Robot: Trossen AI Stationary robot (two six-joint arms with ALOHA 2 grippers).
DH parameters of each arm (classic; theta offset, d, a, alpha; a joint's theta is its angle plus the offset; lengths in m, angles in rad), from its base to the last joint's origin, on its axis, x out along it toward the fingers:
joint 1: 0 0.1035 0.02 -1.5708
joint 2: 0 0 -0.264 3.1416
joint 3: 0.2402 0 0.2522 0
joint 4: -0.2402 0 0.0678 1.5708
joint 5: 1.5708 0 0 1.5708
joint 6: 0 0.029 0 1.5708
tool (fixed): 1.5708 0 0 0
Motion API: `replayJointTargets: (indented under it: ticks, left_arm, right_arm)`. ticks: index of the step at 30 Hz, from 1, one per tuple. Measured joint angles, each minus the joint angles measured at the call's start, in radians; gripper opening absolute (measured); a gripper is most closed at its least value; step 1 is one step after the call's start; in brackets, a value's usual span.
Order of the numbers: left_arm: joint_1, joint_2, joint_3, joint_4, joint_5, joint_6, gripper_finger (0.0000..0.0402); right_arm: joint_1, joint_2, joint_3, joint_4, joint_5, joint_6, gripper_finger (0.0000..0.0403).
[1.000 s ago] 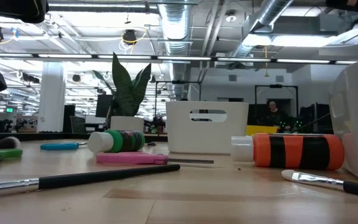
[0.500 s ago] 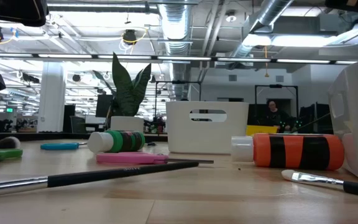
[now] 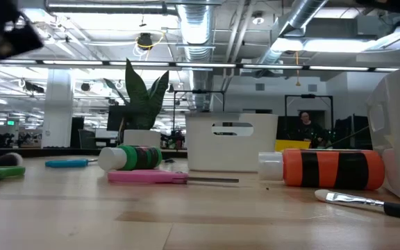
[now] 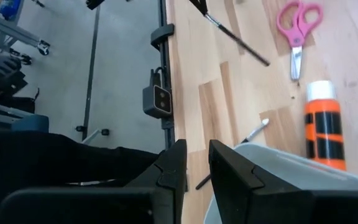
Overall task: Pick & Place Paint Supplies
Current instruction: Put the left eyeshadow brush into the gray bin
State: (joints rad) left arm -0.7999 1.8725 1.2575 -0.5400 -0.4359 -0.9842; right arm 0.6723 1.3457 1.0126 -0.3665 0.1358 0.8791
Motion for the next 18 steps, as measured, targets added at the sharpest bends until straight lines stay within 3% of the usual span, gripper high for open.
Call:
replayJointTargets:
  ticks: [12,18]
  left_arm:
    - [0.144,-0.119,0.010,-0.011,0.065,0.346,0.0000]
    - [0.209,-0.115,0.077,-0.018,0.060,0.454,0.0000]
  right_arm:
    - [-0.111,0.000,0.086,0.085,-0.083,-0.276,0.0066]
    - [-0.178,0.000,0.173,-0.043,-0.129,-0.348,0.0080]
